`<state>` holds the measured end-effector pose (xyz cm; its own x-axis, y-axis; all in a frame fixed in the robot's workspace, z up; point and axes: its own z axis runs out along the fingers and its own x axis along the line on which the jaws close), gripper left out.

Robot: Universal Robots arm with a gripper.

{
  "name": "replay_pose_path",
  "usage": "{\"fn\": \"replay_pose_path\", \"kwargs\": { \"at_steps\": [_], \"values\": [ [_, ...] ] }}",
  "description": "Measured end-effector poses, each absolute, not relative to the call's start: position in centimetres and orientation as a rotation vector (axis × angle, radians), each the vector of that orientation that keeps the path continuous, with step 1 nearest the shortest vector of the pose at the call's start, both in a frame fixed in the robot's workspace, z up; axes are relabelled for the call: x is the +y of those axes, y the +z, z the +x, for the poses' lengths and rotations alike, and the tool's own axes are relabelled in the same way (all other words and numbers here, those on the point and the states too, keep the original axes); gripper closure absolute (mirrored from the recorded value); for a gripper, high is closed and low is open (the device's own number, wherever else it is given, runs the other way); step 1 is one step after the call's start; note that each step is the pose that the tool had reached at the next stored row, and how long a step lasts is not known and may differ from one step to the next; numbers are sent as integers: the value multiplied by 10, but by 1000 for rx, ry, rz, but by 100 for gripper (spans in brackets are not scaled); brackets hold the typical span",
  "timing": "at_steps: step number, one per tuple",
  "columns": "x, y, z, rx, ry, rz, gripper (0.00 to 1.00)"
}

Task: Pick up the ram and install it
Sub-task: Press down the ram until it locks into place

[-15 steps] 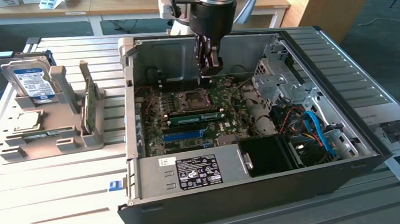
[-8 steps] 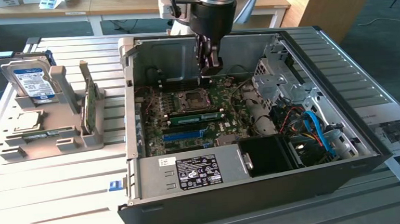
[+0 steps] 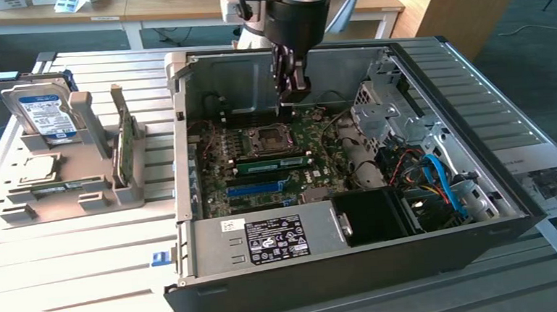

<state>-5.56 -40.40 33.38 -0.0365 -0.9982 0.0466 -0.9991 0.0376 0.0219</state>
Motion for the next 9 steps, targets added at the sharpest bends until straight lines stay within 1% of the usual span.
{"fn": "replay_pose_path", "kwargs": {
  "at_steps": [9],
  "values": [
    [-404, 337, -56, -2227, 26, 2146, 90]
  ]
}}
